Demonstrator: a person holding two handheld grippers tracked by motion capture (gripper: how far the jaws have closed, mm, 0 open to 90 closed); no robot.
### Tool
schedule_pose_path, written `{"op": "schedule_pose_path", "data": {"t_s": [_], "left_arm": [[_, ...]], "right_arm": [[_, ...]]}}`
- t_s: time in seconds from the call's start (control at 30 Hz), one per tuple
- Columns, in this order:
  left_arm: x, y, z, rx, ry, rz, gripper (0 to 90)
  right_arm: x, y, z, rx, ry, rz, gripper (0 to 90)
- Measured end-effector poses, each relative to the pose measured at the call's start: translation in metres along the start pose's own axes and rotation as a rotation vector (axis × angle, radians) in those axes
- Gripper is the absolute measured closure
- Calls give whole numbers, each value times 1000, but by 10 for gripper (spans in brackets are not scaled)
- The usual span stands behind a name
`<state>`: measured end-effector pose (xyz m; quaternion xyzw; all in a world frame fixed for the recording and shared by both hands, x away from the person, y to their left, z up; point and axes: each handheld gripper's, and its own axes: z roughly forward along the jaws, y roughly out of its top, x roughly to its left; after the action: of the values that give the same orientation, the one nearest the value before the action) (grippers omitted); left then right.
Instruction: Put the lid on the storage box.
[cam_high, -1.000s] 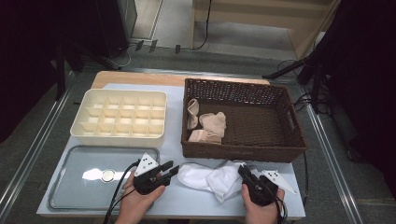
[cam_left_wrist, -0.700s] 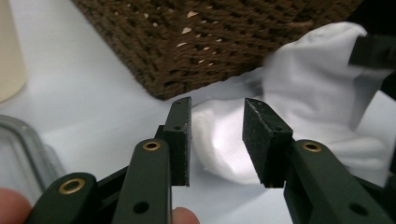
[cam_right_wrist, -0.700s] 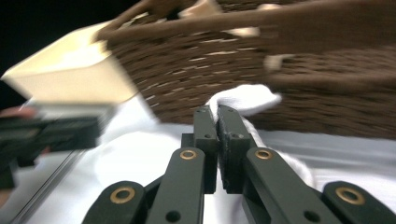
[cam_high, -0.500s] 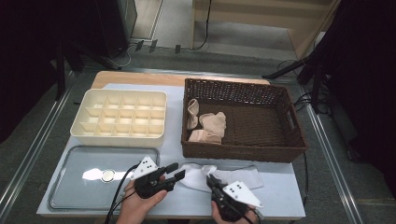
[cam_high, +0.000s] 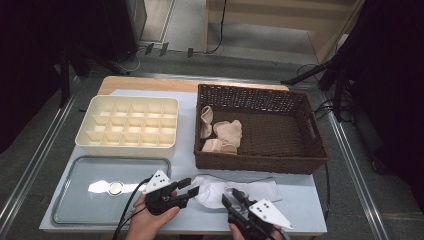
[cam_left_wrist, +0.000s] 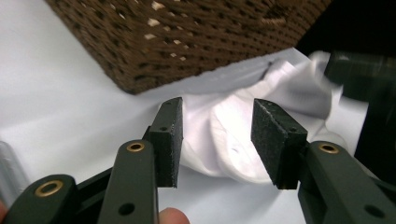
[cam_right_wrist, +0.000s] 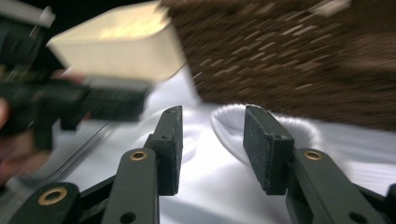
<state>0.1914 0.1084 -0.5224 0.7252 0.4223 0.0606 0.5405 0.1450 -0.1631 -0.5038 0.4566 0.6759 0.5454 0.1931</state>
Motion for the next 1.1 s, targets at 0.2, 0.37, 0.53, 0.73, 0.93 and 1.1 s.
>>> {"op": "schedule_pose_path", "data": {"t_s": [0.2, 0.37, 0.53, 0.73, 0.93, 1.1], "left_arm": [[-7, -7, 9, 53, 24, 37, 550], [-9, -9, 9, 83, 51, 44, 559], [-10, -14, 10, 114, 55, 52, 608], [-12, -18, 12, 136, 46, 63, 710], [-9, -18, 10, 134, 44, 54, 873], [-6, -13, 2, 101, 39, 38, 900]], "right_arm": [[-34, 5, -12, -25, -139, 53, 533], [-61, 3, -23, -6, -262, 118, 532], [-78, -2, -32, 35, -269, 166, 562], [-78, -10, -15, 110, -288, 150, 596], [-85, -13, -10, 150, -262, 155, 790], [-85, -7, -18, 138, -242, 163, 887]]}}
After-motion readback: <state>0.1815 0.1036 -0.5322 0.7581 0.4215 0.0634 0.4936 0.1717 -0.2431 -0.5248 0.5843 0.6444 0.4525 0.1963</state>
